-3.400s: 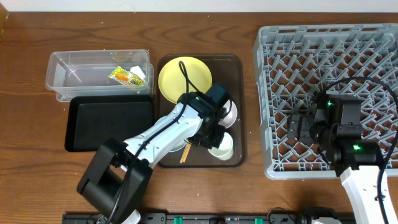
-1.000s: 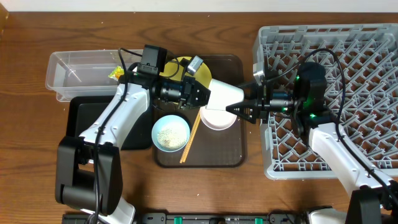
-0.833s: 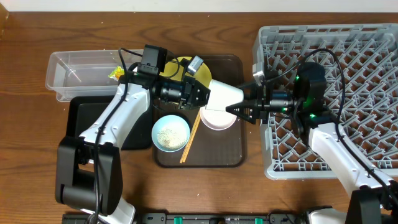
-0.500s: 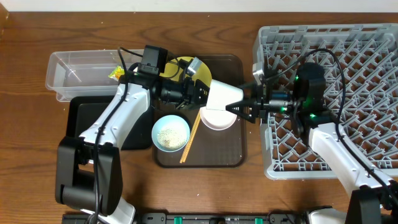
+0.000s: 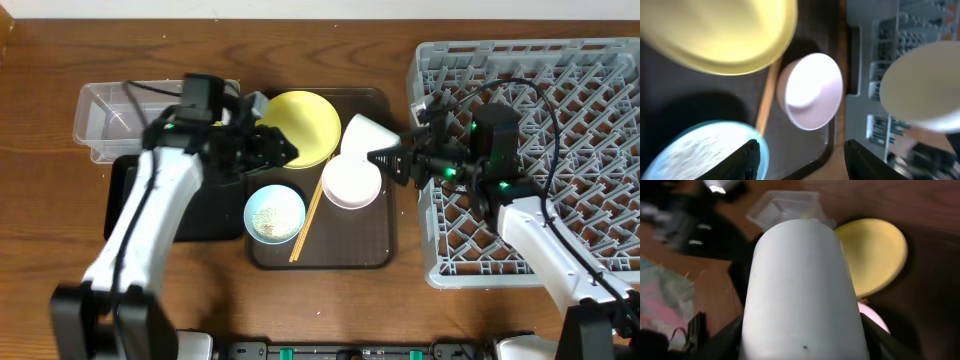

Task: Sort waste into correct bins and load items into the dishwasher rack
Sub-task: 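Carry the cup with the right gripper and place it in the rack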

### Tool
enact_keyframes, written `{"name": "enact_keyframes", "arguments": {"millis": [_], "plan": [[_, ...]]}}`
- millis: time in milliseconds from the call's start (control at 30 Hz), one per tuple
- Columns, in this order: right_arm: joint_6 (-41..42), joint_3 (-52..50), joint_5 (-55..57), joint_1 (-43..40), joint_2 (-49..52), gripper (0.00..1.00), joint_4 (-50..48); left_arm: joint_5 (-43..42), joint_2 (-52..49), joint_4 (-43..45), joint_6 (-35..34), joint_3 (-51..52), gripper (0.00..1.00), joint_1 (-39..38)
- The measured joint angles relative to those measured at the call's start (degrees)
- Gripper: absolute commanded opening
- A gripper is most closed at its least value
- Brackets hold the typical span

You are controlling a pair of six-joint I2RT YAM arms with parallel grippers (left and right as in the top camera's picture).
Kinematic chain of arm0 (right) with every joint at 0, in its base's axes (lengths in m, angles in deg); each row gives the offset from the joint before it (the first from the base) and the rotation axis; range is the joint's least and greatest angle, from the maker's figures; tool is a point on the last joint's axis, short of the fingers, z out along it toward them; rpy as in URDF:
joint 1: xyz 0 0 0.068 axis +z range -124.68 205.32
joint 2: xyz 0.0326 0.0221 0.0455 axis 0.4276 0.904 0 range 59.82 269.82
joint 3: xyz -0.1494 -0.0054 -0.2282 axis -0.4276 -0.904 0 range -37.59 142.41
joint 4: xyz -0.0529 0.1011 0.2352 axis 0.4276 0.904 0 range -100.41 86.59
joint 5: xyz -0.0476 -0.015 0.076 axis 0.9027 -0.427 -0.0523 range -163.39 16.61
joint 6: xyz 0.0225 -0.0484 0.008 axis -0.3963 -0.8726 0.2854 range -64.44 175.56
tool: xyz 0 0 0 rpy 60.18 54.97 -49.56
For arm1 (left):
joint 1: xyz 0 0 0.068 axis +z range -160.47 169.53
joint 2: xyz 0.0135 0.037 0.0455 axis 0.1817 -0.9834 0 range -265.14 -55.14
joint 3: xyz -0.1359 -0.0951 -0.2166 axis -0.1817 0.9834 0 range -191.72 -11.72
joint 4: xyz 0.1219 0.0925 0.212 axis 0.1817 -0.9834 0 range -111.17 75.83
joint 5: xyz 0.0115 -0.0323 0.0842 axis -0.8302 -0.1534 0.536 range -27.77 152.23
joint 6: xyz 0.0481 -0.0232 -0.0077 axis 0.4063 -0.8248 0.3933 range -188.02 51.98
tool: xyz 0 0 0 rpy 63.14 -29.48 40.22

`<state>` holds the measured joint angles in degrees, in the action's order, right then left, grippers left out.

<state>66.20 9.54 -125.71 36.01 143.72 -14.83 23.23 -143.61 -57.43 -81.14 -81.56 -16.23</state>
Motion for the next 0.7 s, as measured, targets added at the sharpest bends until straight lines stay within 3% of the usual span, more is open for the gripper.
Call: {"name": "enact_keyframes", "arguments": {"millis": [100,367,700], "plan": [[0.9,2.84,4.55,-0.7,-0.92,0.01,8.2,4.24,3.87,-2.82,0.07,-0.04,0.57,0.92],[-0.35,17.55,24.28,-2.95,-4.15,0.01,42.16,13.77,7.67,-7.56,0.11,-0.07,0.59,1.18],[-1.62,31.47,42.86,-7.69,-4.61,0.01,60.92,16.94,7.67,-8.41,0.09,-0.07,0.59,1.18]]}}
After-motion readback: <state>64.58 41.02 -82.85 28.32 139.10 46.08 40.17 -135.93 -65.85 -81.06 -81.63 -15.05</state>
